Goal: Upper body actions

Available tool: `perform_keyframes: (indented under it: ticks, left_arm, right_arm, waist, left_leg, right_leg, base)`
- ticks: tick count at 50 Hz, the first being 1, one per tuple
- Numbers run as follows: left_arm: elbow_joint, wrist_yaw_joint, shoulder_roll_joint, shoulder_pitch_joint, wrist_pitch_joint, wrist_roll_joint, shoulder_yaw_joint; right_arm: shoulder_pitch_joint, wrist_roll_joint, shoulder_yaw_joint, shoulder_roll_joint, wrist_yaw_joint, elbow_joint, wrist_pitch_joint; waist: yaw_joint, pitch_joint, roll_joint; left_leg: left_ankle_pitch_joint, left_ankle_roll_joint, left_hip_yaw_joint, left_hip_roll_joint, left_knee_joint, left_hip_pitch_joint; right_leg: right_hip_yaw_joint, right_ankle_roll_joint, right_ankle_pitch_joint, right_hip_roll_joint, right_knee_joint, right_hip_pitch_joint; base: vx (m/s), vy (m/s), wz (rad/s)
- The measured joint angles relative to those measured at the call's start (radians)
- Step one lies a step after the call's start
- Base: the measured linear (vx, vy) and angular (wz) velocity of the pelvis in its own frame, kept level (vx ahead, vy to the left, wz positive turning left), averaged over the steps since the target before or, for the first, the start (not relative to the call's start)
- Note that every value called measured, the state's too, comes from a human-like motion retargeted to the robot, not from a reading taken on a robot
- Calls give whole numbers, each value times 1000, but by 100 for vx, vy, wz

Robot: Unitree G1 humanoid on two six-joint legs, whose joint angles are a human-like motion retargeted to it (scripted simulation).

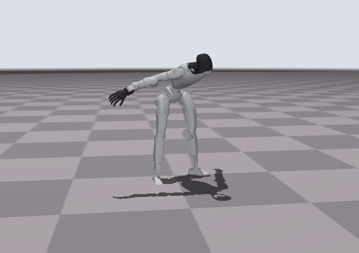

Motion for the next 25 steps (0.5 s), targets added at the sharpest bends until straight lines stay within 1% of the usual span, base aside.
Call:
perform_keyframes:
  ticks: [3, 5, 8, 10, 12, 15, 17, 20, 22, 25]
  left_arm:
    - [88, 14, 5, -7, 25, -8, 27]
    - [119, 17, -7, -38, 24, -19, 65]
    - [157, 35, -21, -127, 3, -87, 38]
    - [180, 60, -66, -185, -15, -160, 31]
    - [198, 86, -120, -255, -58, -270, 30]
    - [231, 129, -138, -320, -140, -441, 34]
    - [247, 190, -132, -346, -192, -514, 16]
    - [273, 319, -122, -382, -266, -532, -26]
    - [290, 371, -113, -395, -266, -492, -66]
    - [312, 378, -98, -411, -252, -433, -128]
  right_arm:
    - [18, -85, 17, -44, -31, 14, 50]
    - [29, -116, -3, -46, -44, 15, 69]
    - [69, -133, -114, -19, -27, 12, 85]
    - [75, -118, -173, -7, -5, 4, 88]
    - [63, -93, -250, 10, 34, -11, 89]
    - [-14, -45, -312, 71, 83, -28, 87]
    - [-76, 5, -298, 88, 139, -33, 112]
    - [-186, 33, -237, 84, 212, -51, 172]
    - [-257, 2, -175, 79, 240, -81, 199]
    - [-383, -93, -58, 84, 244, -125, 272]
  waist:
    - [136, 0, 94]
    - [232, 0, 151]
    - [394, 0, 266]
    - [478, 0, 329]
    - [567, 0, 389]
    - [685, 0, 399]
    - [742, 0, 399]
    - [816, 0, 399]
    - [850, 0, 399]
    - [883, 0, 399]
  left_leg:
    - [17, -7, -73, -49, 3, -27]
    - [29, -9, -119, -78, 7, -50]
    - [46, -16, -200, -115, 15, -73]
    - [56, -20, -241, -140, 16, -85]
    - [67, -22, -277, -161, 12, -100]
    - [82, -24, -311, -187, 1, -135]
    - [92, -26, -332, -201, -7, -168]
    - [108, -29, -349, -208, -17, -227]
    - [119, -31, -356, -210, -24, -264]
    - [133, -38, -348, -204, -35, -309]
  right_leg:
    - [-71, 5, -15, -50, -2, 32]
    - [-117, 12, -24, -77, -6, 53]
    - [-210, 29, -30, -104, -19, 109]
    - [-256, 35, -32, -118, -26, 135]
    - [-289, 40, -34, -125, -35, 153]
    - [-292, 49, -28, -139, -43, 145]
    - [-292, 52, -24, -145, -43, 123]
    - [-301, 55, -18, -142, -48, 76]
    - [-294, 54, -17, -138, -49, 46]
    - [-274, 48, -18, -123, -50, 3]
  base:
    - [22, -2, 170]
    - [20, -20, 162]
    - [21, -31, 155]
    - [31, -16, 133]
    - [23, -34, 109]
    - [27, -32, 86]
    - [23, -36, 76]
    - [26, -24, 53]
    - [20, -15, 39]
    - [22, -2, 27]
